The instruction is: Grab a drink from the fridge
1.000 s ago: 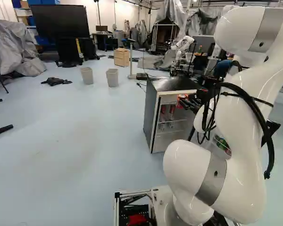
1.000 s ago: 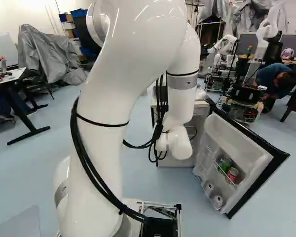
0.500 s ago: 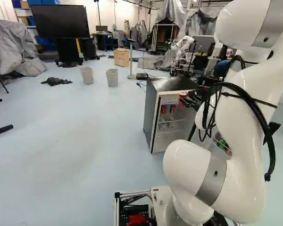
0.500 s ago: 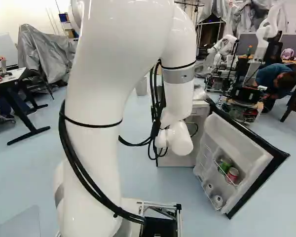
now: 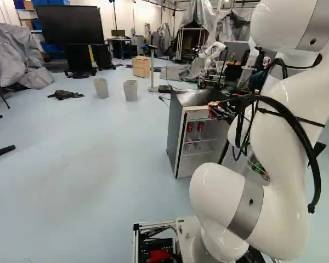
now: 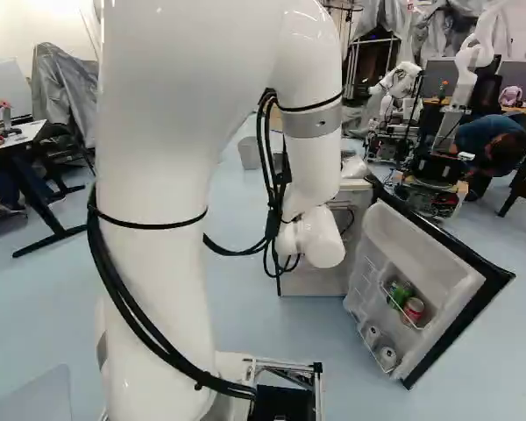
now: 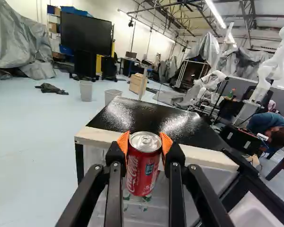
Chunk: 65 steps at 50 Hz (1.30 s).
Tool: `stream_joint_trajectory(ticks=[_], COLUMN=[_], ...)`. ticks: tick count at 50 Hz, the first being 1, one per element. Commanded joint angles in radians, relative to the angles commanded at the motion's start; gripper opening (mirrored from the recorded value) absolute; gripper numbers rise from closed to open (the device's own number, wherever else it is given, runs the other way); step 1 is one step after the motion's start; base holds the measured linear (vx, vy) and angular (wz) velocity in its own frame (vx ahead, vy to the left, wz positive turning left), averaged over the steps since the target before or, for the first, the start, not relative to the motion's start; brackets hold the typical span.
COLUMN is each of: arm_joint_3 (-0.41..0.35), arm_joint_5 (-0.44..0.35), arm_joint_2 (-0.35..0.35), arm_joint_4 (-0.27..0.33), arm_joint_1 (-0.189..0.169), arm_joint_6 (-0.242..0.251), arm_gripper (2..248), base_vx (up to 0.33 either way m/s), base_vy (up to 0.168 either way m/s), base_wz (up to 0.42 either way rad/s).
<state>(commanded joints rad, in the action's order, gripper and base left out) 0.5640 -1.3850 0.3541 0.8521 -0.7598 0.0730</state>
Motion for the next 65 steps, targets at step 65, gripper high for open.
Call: stream_joint_trajectory(ticks=[65], arm_joint_3=[0.244], arm_joint_5=[0.0], arm_joint_2=[0.076], arm_joint_4=[0.0], arm_joint_1=[0.091], arm_joint_6=[0.0], arm_gripper=[92], base_vx=[0.0], base_vy=[0.0], base_wz=[0.0])
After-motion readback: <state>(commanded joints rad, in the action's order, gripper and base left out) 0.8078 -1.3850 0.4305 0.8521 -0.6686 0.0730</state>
